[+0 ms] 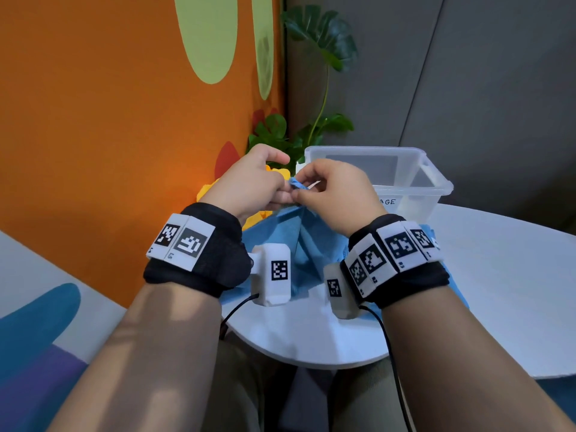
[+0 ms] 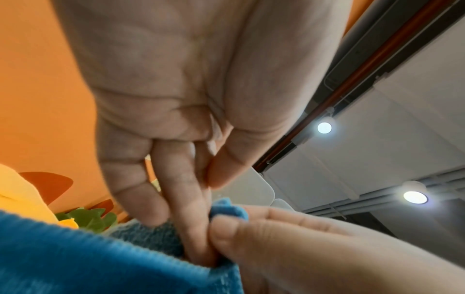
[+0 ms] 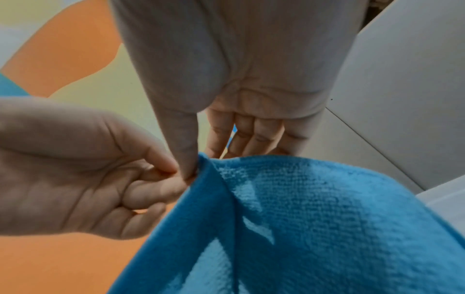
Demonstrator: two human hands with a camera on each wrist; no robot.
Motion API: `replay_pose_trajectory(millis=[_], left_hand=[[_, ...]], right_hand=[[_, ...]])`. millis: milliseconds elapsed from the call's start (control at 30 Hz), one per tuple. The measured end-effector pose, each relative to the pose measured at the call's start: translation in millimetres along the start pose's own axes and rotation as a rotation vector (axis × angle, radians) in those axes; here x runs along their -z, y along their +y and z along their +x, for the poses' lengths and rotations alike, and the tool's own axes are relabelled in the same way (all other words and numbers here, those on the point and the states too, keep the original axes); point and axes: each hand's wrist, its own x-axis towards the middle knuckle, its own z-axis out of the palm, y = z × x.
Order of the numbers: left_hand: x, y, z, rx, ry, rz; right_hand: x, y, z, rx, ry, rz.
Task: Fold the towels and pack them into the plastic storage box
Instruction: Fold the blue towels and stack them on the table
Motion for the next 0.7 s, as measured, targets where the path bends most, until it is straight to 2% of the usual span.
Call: replay_pose_trajectory(millis=[100,233,367,433,533,700], left_hand=[[5,0,-5,-0.044,-0.091,0.155],[11,-16,0,-0.028,-0.179,0.393],[16,-32,8,0.003,-0.127,0.529],[20,-38,12,0.000,-0.059,0.569],[27,-36,16,-0.064,0.169,0.624],[36,-17,14,-0.304,0.563,0.554]], right_hand=[[5,0,1,0.054,0.062,-0.036],[16,-3,3,0.135,0.168,0.081],[30,-3,3,0.193,0.297,0.102],[35,-1,4,0.182,0.375,0.100],[39,4,5,0.117,0.450,0.062],[39,12,8,0.011,0.537,0.050]])
